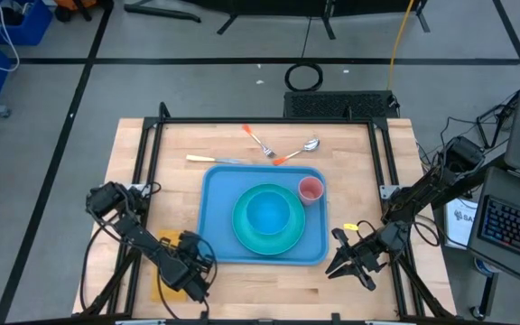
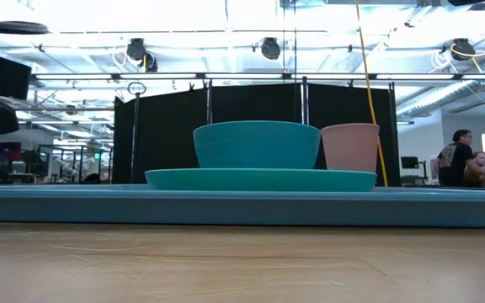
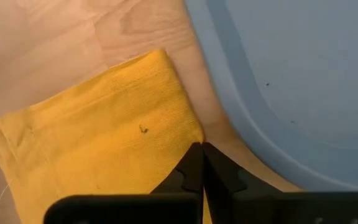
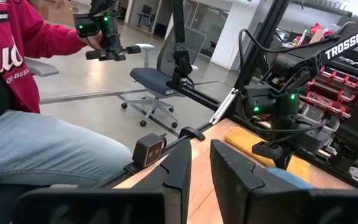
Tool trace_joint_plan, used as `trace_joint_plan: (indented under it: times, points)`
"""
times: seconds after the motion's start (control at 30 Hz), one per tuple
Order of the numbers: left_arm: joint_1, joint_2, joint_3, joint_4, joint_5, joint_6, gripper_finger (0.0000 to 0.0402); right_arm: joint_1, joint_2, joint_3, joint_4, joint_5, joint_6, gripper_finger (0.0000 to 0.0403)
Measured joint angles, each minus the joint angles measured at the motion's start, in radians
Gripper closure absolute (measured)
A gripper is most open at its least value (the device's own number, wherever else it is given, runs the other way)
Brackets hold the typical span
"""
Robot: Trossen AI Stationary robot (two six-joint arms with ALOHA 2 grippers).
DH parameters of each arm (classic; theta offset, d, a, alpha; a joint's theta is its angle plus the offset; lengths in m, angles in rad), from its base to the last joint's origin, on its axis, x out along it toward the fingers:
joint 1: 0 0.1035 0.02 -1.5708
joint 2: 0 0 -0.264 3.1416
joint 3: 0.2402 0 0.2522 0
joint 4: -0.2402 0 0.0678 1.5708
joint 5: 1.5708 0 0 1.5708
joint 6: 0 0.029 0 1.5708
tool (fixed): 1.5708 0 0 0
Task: Set up tray
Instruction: Put the yellow napkin on the blue tray
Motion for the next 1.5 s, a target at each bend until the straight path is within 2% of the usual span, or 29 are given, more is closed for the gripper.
trace_joint_plan:
  times: [0.4,0.67,1.07,1.5]
  points:
    - [-0.042,0.001,-0.001,-0.010,-0.077,-0.052,0.0401,0.000,0.000,0.000,0.000,0.001,0.000,0.0353]
    - [-0.043,0.000,0.001,-0.017,-0.089,-0.054,0.0401,0.000,0.000,0.000,0.000,0.001,0.000,0.0353]
    - [-0.062,-0.001,0.096,-0.133,-0.163,-0.061,0.0401,0.000,0.000,0.000,0.000,0.001,0.000,0.0353]
    - [-0.058,-0.002,0.100,-0.137,-0.209,-0.062,0.0401,0.000,0.000,0.000,0.000,0.001,0.000,0.0353]
